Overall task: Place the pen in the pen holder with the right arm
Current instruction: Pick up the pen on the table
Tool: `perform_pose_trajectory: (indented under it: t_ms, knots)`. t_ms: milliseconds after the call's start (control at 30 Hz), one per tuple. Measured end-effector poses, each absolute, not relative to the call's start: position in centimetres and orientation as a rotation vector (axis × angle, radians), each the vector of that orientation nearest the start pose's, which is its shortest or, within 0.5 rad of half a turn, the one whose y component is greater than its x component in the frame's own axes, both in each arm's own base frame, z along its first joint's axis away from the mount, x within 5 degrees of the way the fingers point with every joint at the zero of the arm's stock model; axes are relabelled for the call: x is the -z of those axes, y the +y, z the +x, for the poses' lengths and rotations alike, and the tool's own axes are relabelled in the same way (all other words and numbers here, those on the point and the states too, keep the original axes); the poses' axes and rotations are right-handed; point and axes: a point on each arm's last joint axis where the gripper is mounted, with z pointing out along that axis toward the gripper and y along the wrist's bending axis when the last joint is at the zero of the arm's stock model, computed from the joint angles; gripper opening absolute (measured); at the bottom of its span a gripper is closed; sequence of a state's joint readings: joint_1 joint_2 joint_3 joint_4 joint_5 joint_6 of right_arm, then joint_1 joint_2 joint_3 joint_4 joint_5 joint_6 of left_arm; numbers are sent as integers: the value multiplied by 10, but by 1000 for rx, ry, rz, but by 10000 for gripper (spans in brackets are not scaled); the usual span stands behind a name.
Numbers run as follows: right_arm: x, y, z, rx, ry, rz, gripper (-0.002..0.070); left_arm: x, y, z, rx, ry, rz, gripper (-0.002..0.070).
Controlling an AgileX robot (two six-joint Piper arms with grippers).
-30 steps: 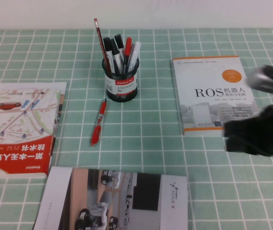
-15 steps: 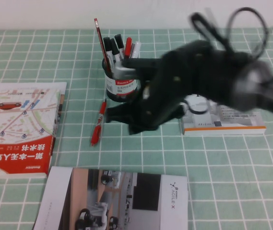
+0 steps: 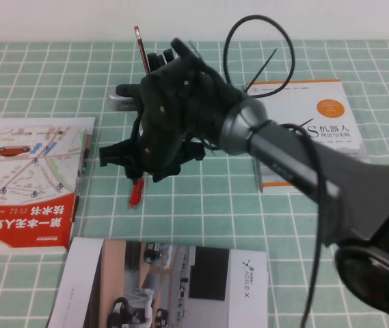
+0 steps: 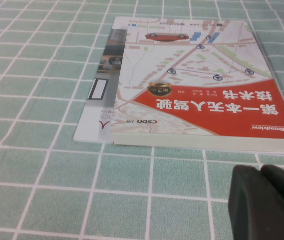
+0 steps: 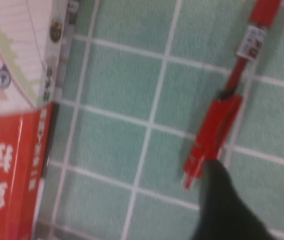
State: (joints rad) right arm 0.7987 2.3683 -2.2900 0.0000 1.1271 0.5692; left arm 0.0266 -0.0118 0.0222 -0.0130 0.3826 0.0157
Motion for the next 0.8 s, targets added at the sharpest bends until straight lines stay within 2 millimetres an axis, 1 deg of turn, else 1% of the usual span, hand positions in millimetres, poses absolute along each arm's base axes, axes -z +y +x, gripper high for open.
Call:
perform_pose_trajectory:
  t_ms: [33,100,200,400,633,800]
  knots:
    - [-233,374,364,-404,2745,-309,272,-172,1,52,-16,1876,-18,-4]
    - [-230,377,367,-411,2744,-291,312,-172,1,52,-16,1876,-18,-4]
    - [-224,380,373,-398,2729,-275,336,-172,1,52,-16,1876,-18,-4]
    - [-210,381,380,-333,2704,-279,345,-172,1,52,-16,1876,-18,-4]
    - [-203,385,386,-345,2654,-286,346,-172,1,52,-16,1876,-18,-4]
    - [-190,387,388,-334,2666,-289,345,-172,1,52,-16,1876,-18,-4]
